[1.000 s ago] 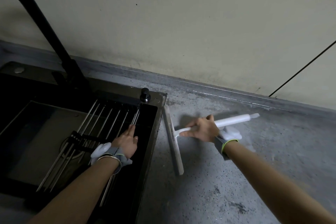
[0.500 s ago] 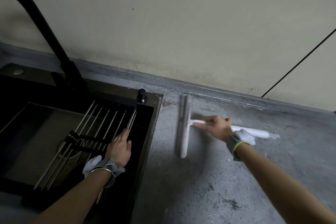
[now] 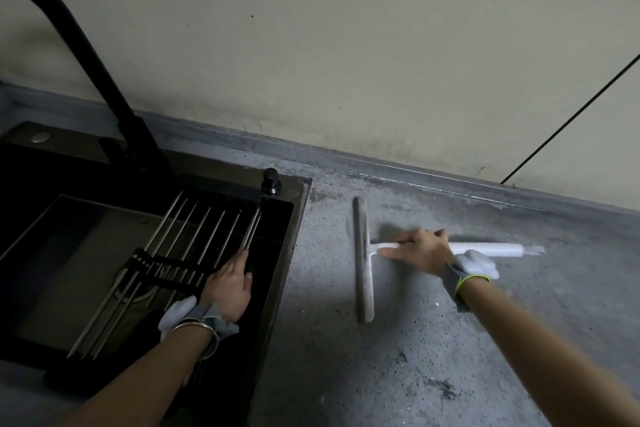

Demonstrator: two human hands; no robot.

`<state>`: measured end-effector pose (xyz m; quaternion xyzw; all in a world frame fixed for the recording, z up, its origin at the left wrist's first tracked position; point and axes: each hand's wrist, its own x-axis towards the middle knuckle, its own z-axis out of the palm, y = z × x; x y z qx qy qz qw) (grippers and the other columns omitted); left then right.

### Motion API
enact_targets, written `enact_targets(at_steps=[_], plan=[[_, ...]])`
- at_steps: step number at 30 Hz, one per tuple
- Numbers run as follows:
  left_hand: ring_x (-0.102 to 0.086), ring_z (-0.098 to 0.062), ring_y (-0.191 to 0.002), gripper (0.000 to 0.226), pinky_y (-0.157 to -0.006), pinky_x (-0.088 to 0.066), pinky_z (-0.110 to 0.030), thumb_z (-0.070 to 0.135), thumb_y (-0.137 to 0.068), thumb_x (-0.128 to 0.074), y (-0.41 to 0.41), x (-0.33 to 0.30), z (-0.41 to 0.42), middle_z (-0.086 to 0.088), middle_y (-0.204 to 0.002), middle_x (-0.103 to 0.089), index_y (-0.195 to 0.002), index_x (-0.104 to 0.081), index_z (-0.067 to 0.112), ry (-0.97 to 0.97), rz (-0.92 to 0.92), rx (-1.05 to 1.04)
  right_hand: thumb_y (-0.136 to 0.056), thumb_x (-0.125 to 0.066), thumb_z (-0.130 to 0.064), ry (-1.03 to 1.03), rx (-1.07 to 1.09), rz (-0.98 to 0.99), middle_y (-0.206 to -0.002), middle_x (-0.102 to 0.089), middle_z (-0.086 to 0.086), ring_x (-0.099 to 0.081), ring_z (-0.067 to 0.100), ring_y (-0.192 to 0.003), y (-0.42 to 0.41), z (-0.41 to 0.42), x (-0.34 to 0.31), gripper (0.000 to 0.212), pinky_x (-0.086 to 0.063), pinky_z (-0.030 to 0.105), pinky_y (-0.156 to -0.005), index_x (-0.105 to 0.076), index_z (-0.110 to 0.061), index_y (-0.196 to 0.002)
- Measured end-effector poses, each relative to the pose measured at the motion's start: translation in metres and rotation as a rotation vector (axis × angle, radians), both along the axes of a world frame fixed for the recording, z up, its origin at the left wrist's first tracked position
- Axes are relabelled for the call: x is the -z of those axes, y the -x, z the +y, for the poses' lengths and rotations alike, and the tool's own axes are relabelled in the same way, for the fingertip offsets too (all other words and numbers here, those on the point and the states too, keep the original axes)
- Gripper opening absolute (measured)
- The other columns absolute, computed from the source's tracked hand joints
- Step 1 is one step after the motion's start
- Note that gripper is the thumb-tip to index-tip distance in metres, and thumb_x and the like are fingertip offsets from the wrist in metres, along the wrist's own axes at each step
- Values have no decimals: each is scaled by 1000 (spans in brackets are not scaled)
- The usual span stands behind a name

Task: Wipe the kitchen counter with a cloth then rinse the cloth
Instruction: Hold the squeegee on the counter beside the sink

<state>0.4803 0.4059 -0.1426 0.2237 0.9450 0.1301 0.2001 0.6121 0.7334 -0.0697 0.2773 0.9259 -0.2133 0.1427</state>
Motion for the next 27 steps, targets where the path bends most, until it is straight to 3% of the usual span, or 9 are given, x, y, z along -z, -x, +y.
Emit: enact_targets(at_steps=[4, 8, 11, 16, 21, 25, 27], plan=[[-20, -13, -144, 54, -113, -21, -32, 25, -102, -31, -4, 0, -6, 5, -158, -16, -151, -12, 19, -28, 23, -28, -75, -50, -71, 1, -167, 38, -88, -65, -14, -49, 10, -88, 3, -26, 0, 47, -22, 34, -85, -68, -37, -102], [-22, -13, -143, 53, -113, -22, -32, 24, -101, -32, -8, -1, -11, 5, -157, -19, -151, -15, 20, -52, 38, -55, -78, -53, -67, 28, -248, 63, -91, -66, -16, -45, 6, -84, 7, -54, 0, 43, -19, 33, -84, -67, -38, -106], [-23, -12, -143, 53, -113, -20, -31, 24, -101, -32, -11, -1, -13, 5, -157, -20, -151, -15, 20, -52, 42, -56, -75, -57, -67, 93, -257, 78, -93, -66, -19, -37, -2, -79, 8, -77, 6, 46, -12, 32, -74, -68, -36, -107], [-19, -12, -144, 53, -114, -17, -31, 25, -102, -31, -12, -3, -12, 6, -158, -17, -151, -13, 21, -37, 23, -54, -73, -60, -67, 163, -327, 108, -89, -65, -24, -42, 1, -88, 7, -103, 12, 44, -15, 33, -77, -69, -36, -103], [-19, -12, -144, 53, -115, -18, -33, 24, -102, -31, -10, -5, -9, 6, -158, -16, -151, -11, 21, -28, 10, -46, -67, -54, -73, 177, -90, 155, -90, -65, -20, -43, 1, -86, 2, -63, 0, 45, -19, 34, -88, -68, -42, -96], [-20, -12, -144, 53, -113, -20, -34, 24, -101, -31, -7, -4, -5, 7, -158, -17, -151, -13, 22, -26, 4, -36, -61, -41, -85, 98, 186, 157, -114, -66, -12, -51, 17, -112, -9, -6, -2, 67, -9, 46, -108, -66, -41, -105], [-21, -11, -144, 53, -112, -21, -33, 25, -101, -31, -5, -3, -1, 7, -157, -18, -151, -13, 22, -12, 13, -27, -58, -41, -90, 90, 282, 143, -115, -67, -9, -47, 24, -124, -15, 18, 0, 72, -6, 49, -109, -66, -43, -107]])
